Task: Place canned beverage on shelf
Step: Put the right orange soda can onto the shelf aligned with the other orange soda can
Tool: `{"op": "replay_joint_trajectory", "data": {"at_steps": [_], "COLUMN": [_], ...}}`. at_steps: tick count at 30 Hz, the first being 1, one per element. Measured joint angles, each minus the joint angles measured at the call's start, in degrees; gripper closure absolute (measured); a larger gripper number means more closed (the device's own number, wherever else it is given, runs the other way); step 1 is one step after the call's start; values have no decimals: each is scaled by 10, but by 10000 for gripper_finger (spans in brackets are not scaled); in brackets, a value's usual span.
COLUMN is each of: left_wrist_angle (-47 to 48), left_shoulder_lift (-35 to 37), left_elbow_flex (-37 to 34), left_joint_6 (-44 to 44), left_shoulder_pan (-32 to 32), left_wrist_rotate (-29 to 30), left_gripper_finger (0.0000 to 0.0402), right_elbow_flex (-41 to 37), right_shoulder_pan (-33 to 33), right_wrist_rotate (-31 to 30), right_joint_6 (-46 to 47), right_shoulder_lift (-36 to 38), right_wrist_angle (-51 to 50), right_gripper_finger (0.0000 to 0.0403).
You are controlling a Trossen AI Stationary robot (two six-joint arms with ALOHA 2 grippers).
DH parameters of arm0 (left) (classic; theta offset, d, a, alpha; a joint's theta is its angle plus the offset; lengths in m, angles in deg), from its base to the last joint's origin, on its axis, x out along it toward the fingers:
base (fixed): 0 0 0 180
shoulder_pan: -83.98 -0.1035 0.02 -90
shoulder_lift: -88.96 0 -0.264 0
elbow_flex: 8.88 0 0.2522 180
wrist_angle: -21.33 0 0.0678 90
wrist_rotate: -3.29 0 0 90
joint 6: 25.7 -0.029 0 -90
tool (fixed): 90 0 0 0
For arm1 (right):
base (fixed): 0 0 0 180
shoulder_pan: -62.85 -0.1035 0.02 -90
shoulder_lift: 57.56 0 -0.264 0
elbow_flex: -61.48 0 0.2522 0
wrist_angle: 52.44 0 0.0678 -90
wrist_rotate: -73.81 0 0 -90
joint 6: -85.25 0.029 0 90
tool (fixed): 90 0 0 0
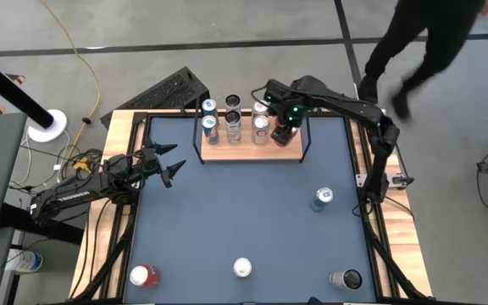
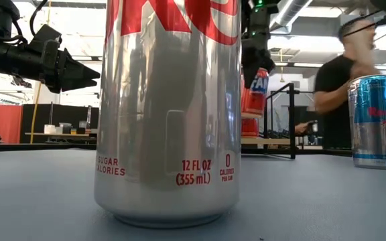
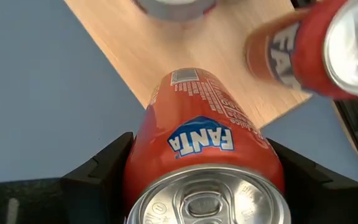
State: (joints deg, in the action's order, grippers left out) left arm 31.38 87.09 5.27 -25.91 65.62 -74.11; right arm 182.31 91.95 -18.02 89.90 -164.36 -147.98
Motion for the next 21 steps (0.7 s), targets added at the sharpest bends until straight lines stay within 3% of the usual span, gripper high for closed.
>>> {"op": "replay_joint_trajectory", "data": {"at_steps": [21], "left_wrist_angle": [0], "left_shoulder_lift": [0], "left_elbow_flex": [0], "left_joint_6": [0], "left_shoulder_pan": [0], "left_wrist_rotate": [0], "left_gripper_finger": [74], "right_elbow_flex": [-8], "right_shoulder_pan": [3], "right_wrist_rotate": [-16], "right_joint_6": [-2], "right_shoulder_lift": [-70], "right_wrist_angle": [4], "right_gripper_finger": [115]}}
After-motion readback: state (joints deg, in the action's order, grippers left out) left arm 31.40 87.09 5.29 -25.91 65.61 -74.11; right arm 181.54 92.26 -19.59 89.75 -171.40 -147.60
